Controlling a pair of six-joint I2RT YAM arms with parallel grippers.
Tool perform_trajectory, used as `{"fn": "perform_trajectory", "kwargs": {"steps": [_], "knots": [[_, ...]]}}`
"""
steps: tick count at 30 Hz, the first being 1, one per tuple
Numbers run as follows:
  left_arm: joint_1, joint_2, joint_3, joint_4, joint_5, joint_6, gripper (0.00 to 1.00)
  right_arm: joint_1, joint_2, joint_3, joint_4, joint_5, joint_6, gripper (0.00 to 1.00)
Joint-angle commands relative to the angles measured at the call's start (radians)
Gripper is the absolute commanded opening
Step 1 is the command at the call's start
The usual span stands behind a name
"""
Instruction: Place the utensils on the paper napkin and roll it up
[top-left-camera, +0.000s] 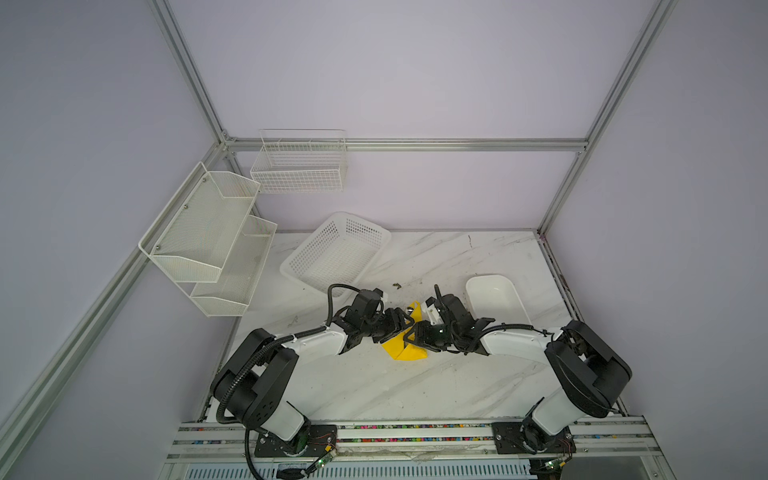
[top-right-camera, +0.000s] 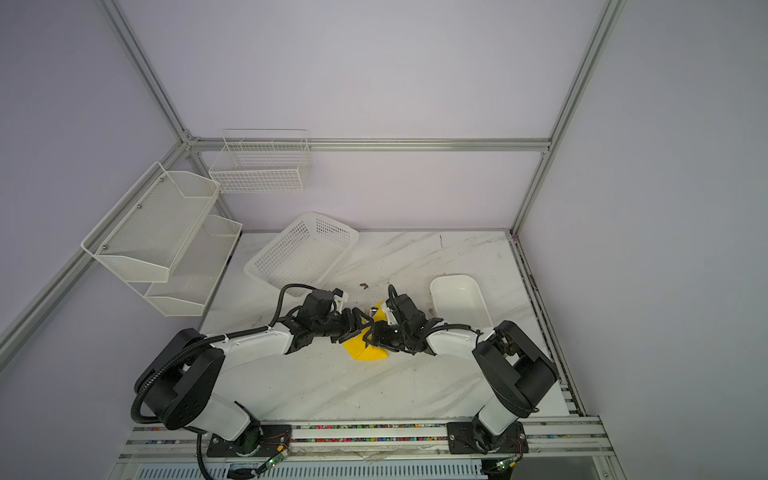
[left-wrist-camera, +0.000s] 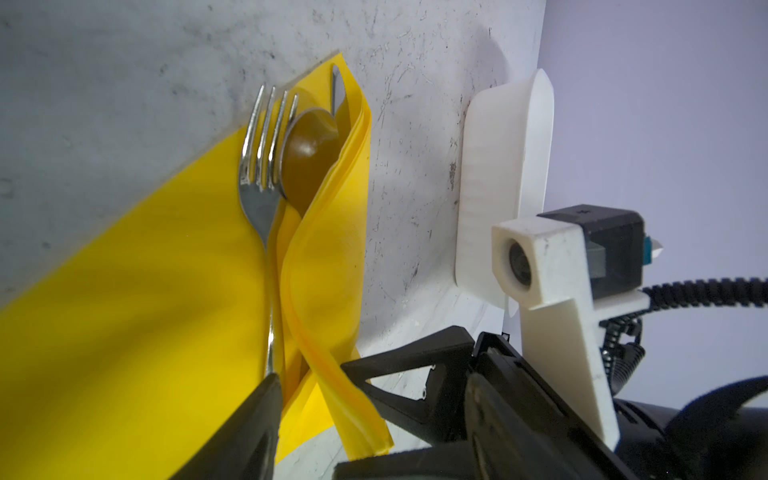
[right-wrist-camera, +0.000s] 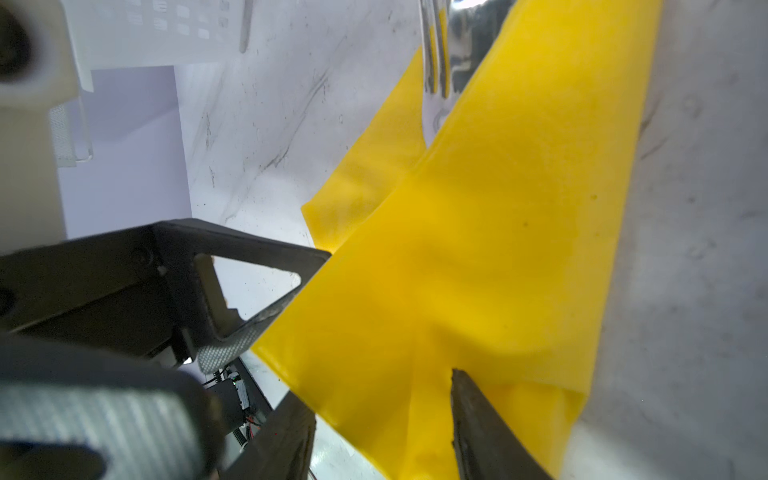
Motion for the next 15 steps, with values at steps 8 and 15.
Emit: {"fn": "perform_trajectory", "kwargs": {"steps": [8, 15], "knots": [[0.008, 0.023, -0.005, -0.018, 0.010, 0.031, 0.33, 0.006, -0.045, -0.029, 0.005, 0.008, -0.001, 0.54], [0.008, 0.024, -0.008, -0.040, -0.005, 0.054, 0.17, 0.006, -0.076, -0.035, -0.015, 0.026, 0.005, 0.54]]}}
